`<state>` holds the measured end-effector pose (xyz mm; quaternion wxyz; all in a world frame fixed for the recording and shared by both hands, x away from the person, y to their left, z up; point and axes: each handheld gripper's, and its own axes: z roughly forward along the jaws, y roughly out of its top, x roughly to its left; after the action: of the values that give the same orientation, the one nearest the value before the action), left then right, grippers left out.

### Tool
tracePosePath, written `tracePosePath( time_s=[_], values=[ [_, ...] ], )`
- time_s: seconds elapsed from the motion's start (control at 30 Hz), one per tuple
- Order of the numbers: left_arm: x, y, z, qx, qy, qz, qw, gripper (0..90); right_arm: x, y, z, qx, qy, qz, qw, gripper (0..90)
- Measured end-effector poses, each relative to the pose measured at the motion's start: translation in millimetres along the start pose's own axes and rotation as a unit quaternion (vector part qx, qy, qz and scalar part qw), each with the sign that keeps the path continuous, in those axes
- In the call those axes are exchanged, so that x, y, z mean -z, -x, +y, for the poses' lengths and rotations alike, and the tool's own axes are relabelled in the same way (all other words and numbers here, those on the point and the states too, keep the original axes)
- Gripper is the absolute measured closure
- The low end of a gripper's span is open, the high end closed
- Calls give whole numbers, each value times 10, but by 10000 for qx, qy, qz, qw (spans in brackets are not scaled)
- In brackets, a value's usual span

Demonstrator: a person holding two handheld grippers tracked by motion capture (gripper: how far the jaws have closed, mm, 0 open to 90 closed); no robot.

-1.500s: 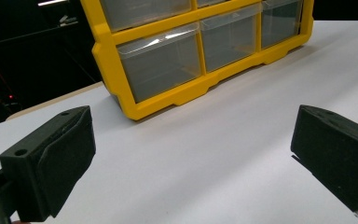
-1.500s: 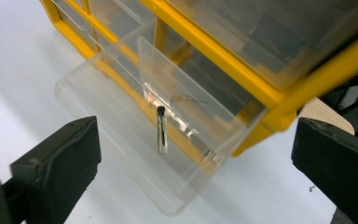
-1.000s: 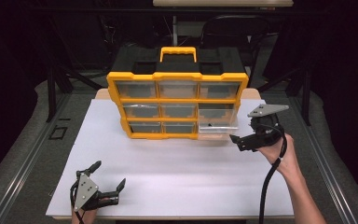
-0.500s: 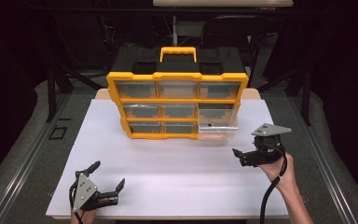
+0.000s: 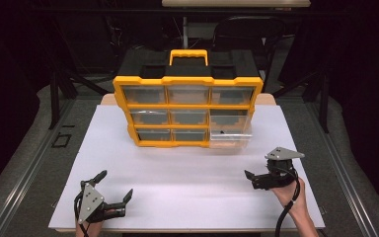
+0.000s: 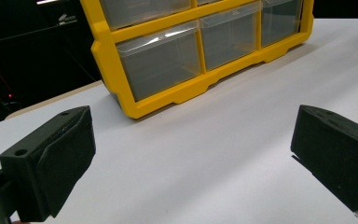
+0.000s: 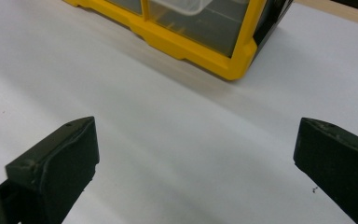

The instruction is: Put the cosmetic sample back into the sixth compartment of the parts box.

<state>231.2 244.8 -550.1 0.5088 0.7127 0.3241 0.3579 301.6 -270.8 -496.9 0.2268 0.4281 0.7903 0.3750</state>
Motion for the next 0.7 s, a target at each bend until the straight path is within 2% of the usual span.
tracePosePath(
  time_s=[0.07, 0.27, 0.4, 0.5, 0.7],
  values=[
    [4, -3, -1, -1, -4, 11, 10000, 0, -10, -9, -51, -17, -4, 4, 10000, 0],
    [4, -2, -2, -1, -16, 8, 10000, 0, -8, -64, -196, -24, 199, 2, 9998, 0],
    [-10, 0, -5, -10, -52, 4, 10000, 0, -1, -133, -323, 96, 341, 74, 9993, 0],
    [-14, 5, -3, -33, -67, -21, 10000, 0, 3, -187, -425, 297, 376, 21, 9988, 0],
    [-5, 0, 1, -5, -56, -40, 10000, 0, 67, -326, -589, 508, 591, -140, 9969, 0]
  ],
)
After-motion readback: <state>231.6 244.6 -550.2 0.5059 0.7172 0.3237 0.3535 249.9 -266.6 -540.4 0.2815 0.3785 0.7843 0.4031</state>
